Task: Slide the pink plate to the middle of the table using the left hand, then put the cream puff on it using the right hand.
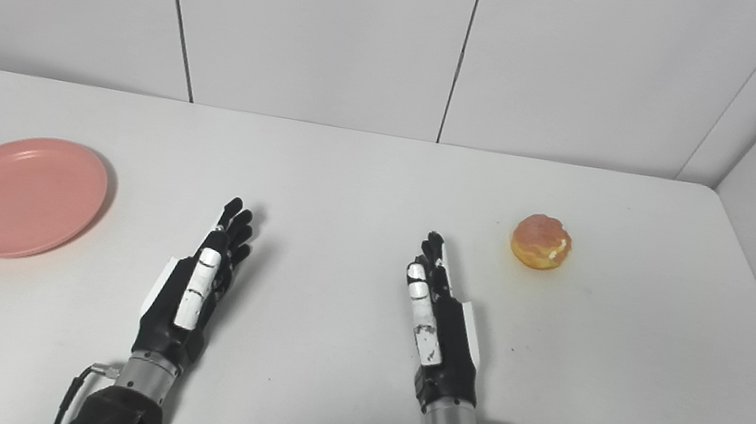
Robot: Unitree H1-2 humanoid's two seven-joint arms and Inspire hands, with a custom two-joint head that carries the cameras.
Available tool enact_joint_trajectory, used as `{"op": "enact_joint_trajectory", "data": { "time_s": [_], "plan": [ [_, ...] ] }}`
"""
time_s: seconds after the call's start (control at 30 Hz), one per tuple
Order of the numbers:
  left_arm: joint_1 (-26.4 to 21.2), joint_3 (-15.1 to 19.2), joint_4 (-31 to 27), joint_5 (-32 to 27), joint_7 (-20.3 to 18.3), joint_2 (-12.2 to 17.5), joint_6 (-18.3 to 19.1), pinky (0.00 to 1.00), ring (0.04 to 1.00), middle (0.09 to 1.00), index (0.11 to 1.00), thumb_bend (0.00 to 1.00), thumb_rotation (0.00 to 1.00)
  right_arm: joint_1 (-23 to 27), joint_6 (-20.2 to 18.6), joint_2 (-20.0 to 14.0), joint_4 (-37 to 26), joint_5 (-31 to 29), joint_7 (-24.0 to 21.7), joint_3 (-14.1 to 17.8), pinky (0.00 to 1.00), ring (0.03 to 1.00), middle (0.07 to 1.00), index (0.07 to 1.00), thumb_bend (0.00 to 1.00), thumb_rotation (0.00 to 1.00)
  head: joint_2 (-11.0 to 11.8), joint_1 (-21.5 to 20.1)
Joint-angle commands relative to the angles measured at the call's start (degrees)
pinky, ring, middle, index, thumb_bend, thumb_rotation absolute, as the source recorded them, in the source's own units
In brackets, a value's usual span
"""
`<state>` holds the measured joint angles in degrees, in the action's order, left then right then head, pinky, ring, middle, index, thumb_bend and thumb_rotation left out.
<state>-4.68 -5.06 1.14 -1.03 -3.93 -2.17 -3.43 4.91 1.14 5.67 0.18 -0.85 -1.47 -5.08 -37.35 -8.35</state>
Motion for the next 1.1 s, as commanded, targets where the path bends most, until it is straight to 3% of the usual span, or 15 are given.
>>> {"op": "enact_joint_trajectory", "data": {
  "time_s": [0.0, 0.2, 0.23, 0.27, 0.4, 0.5, 0.67, 1.07],
  "plan": [
    [1.07, -0.28, 1.2, 0.18, -0.31, 0.11, 0.22, 1.0, 1.0, 1.0, 1.0, 0.63, 1.0, 1.32, 2.91, -0.48, -0.08, -0.52, -0.87, -0.02, 1.0, 1.0, 1.0, 1.0, 0.54, 0.9, 0.28, 2.38],
    [0.81, -2.01, 2.28, 3.29, 1.56, -2.02, -0.86, 1.0, 1.0, 1.0, 1.0, 0.6, 1.0, 0.79, 4.6, -3.38, 0.15, -1.26, -2.14, 1.09, 1.0, 1.0, 1.0, 1.0, 0.53, 0.9, 3.12, 15.42],
    [0.62, -2.32, 2.69, 4.24, 2.04, -2.26, -1.15, 1.0, 1.0, 1.0, 1.0, 0.59, 1.0, 0.74, 4.46, -3.97, 0.08, -1.01, -2.24, 1.22, 1.0, 1.0, 1.0, 1.0, 0.54, 0.92, 3.12, 15.42],
    [0.42, -2.74, 2.86, 5.12, 2.38, -2.54, -0.77, 1.0, 1.0, 1.0, 1.0, 0.59, 1.0, 0.65, 4.56, -4.29, 0.11, -1.4, -2.13, 1.79, 1.0, 1.0, 1.0, 1.0, 0.55, 0.93, 4.02, 18.2],
    [-0.09, -3.64, 3.96, 7.15, 3.79, -3.52, -0.57, 1.0, 1.0, 1.0, 1.0, 0.65, 1.0, 0.53, 5.28, -4.76, 0.43, -3.62, -2.58, 3.27, 1.0, 1.0, 1.0, 1.0, 0.56, 0.87, 5.64, 22.74],
    [-0.53, -4.0, 5.6, 8.35, 5.1, -4.37, -2.3, 1.0, 1.0, 1.0, 1.0, 0.68, 1.0, 0.74, 6.28, -5.05, 1.28, -5.58, -3.64, 4.08, 1.0, 1.0, 1.0, 1.0, 0.57, 0.83, 6.14, 23.68],
    [-0.93, -4.02, 6.81, 8.27, 5.36, -5.24, -2.01, 1.0, 1.0, 1.0, 1.0, 0.7, 1.0, 1.36, 7.42, -5.53, 3.2, -7.25, -5.39, 4.35, 1.0, 1.0, 1.0, 1.0, 0.53, 0.82, 7.17, 24.86],
    [-1.91, -2.31, 7.48, 8.46, 7.51, -6.23, -4.2, 1.0, 1.0, 1.0, 1.0, 0.7, 1.0, 1.61, 8.34, -5.86, 4.34, -7.42, -6.13, 4.34, 1.0, 1.0, 1.0, 1.0, 0.5, 0.8, 8.1, 24.82]
  ]
}}
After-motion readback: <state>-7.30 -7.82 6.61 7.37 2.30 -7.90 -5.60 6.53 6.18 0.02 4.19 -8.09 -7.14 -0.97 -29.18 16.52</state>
